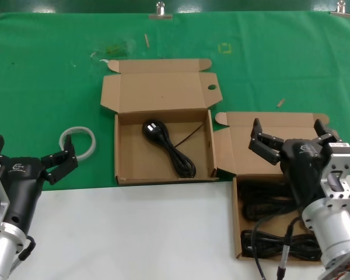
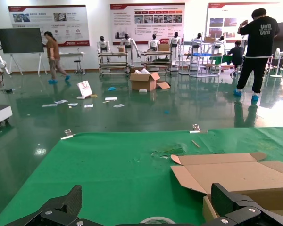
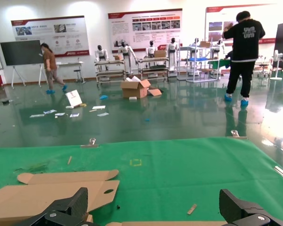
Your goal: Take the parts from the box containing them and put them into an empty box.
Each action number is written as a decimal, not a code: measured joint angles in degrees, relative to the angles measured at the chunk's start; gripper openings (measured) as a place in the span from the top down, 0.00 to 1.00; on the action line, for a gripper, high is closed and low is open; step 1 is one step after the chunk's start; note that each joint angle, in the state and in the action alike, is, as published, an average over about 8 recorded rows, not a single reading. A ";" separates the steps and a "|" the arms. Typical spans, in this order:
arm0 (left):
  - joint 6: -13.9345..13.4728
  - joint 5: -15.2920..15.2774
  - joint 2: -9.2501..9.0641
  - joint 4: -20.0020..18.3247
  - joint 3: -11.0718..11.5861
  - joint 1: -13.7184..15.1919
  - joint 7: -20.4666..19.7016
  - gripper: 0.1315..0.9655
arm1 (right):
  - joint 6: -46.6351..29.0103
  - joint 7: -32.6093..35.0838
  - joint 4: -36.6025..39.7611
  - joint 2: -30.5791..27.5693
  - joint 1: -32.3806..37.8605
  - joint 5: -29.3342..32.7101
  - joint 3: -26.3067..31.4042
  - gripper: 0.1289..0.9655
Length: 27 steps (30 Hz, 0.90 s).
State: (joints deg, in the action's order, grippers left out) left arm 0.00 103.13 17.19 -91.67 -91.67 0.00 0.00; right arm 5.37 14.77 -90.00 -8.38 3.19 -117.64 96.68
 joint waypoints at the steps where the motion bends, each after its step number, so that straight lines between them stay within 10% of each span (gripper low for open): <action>1: 0.00 0.00 0.00 0.00 0.00 0.00 0.00 0.00 | -0.27 -0.75 -0.08 0.00 -0.16 0.73 -0.25 0.00; 27: 0.00 0.00 0.00 0.00 0.00 0.00 0.00 0.00 | -4.69 -12.92 -1.46 0.00 -2.79 12.68 -4.37 0.00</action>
State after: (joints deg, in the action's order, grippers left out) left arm 0.00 103.13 17.19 -91.67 -91.67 0.00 0.00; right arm 0.68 1.85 -91.46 -8.38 0.40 -104.96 92.30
